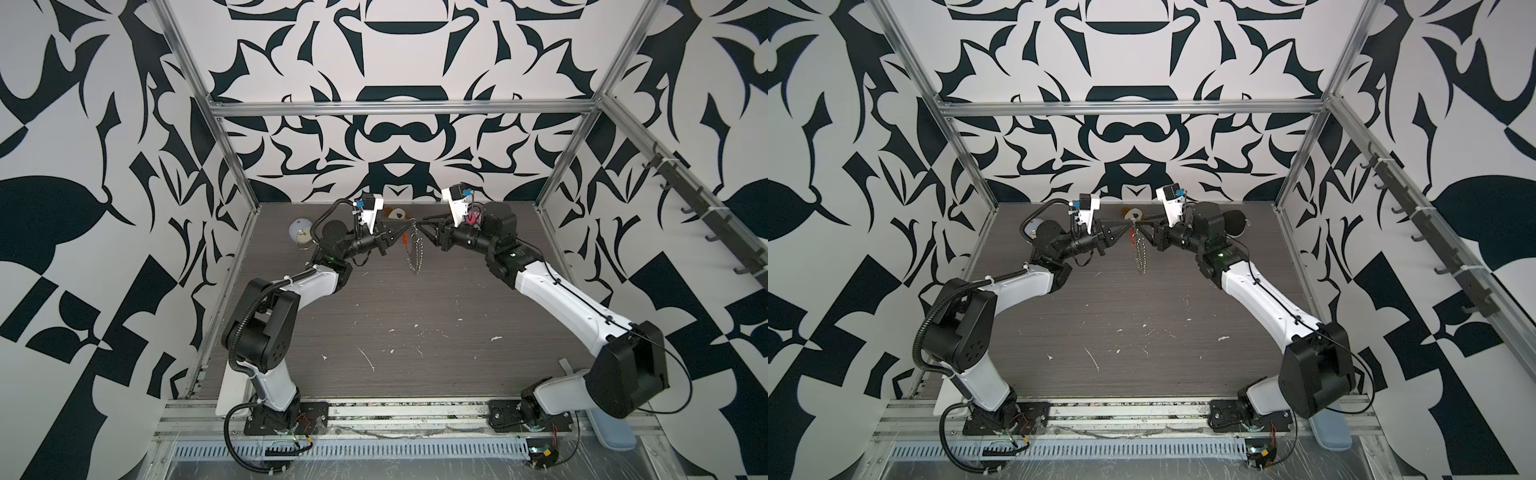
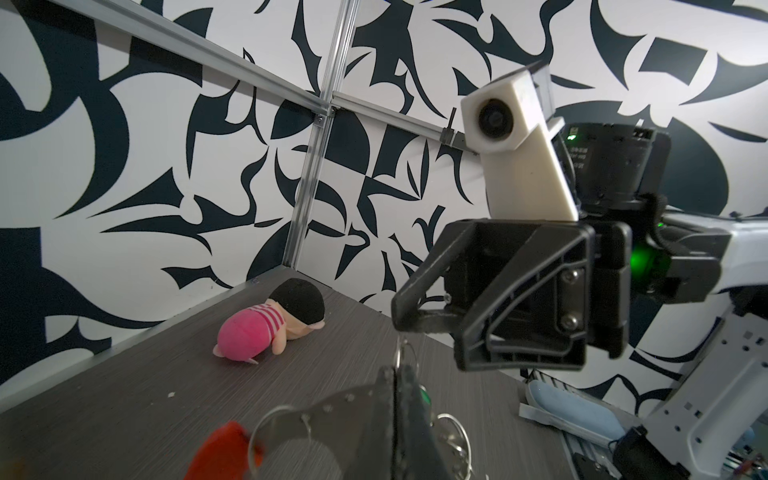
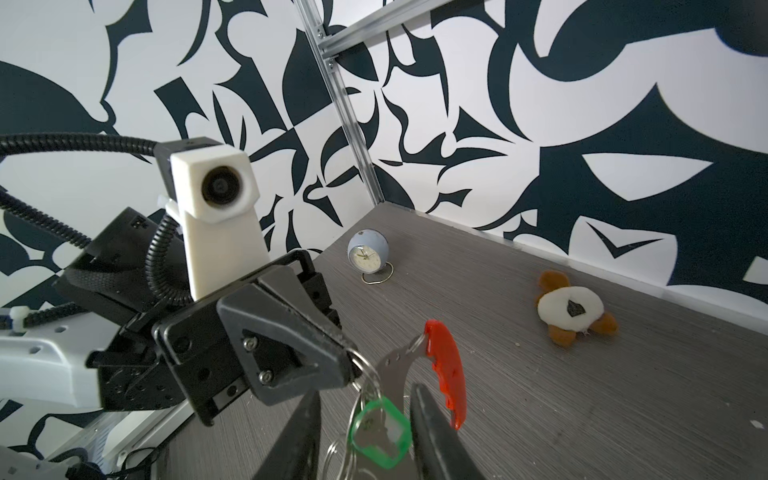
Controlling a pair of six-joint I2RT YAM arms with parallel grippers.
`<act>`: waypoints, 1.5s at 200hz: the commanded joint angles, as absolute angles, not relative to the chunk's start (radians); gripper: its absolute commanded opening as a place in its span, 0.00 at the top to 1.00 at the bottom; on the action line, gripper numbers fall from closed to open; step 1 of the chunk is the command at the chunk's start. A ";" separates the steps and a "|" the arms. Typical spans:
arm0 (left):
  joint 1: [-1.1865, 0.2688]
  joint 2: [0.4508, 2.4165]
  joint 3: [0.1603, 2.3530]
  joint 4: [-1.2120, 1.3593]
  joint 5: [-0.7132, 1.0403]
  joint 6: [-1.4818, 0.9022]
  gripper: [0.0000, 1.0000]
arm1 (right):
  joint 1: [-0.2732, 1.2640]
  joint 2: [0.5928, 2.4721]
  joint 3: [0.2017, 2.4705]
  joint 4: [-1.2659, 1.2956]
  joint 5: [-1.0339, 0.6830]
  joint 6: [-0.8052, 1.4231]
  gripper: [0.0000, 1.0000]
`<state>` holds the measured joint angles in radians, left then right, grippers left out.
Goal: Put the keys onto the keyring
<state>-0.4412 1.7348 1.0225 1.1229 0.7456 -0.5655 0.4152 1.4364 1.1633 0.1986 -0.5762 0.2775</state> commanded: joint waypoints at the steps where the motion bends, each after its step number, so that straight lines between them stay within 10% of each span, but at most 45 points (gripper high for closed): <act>1: -0.425 1.704 1.049 1.222 0.755 -0.644 1.00 | 0.410 1.453 1.235 0.284 -0.641 0.319 0.61; 157: -0.409 1.691 1.073 1.258 0.779 -0.733 1.00 | 0.405 1.550 1.273 0.433 -0.802 0.463 0.80; 300: -0.409 1.740 1.113 1.304 0.776 -0.793 1.00 | 0.405 1.554 1.281 0.463 -0.807 0.474 0.74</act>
<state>-0.4114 1.7351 1.0752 1.2377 0.7784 -0.7788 0.4072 1.5600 1.2381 0.3992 -0.7925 0.4648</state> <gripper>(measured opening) 0.045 0.256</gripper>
